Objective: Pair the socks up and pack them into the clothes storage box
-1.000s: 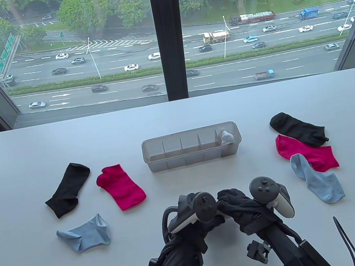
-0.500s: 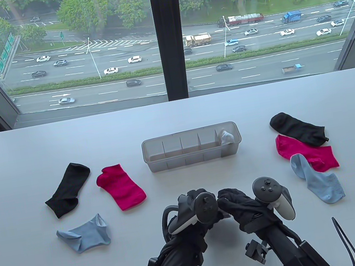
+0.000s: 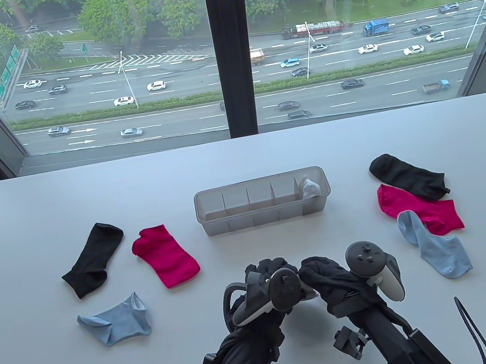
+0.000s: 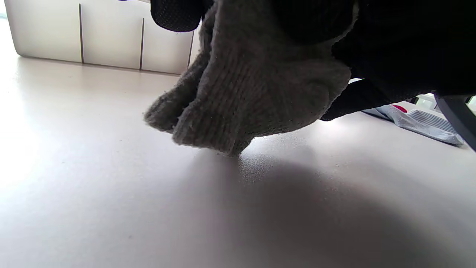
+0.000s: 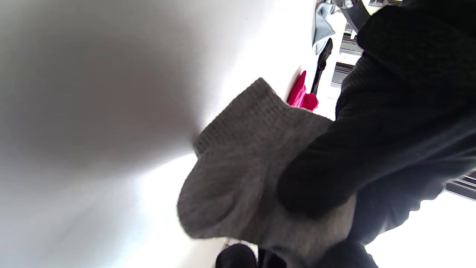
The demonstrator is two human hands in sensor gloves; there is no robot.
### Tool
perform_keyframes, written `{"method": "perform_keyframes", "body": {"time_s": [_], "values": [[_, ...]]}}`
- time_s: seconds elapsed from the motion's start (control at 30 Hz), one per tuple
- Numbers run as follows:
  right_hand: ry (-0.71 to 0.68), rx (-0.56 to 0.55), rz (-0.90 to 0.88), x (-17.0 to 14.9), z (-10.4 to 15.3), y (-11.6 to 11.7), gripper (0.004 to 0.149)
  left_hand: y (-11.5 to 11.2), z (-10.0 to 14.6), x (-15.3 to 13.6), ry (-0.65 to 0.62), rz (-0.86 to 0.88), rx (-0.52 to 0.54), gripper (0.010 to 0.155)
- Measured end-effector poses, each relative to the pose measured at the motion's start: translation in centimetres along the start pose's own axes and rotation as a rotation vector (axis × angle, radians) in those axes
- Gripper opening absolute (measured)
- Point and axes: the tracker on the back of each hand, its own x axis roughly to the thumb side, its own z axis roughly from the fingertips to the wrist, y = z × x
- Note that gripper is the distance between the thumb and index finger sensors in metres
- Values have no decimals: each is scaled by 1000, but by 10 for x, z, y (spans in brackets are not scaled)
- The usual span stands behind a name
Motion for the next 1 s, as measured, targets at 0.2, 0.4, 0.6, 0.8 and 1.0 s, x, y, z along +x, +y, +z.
{"method": "perform_keyframes", "body": {"time_s": [0.2, 0.4, 0.6, 0.8, 1.0], "values": [[-34, -4, 108, 4, 1, -1, 51, -4, -2, -5, -20, 38, -118, 56], [7, -23, -22, -5, 2, 0, 47, -1, -1, -7, 19, 27, -72, 67], [-56, 77, -31, 2, 1, -2, 72, 4, -1, -7, -45, 97, -70, 55], [-30, 5, 164, 7, 1, -2, 55, -8, -5, -6, -36, 30, -191, 57], [9, -4, 141, 2, 0, 0, 53, -4, -1, -4, -36, -1, -126, 63]]}}
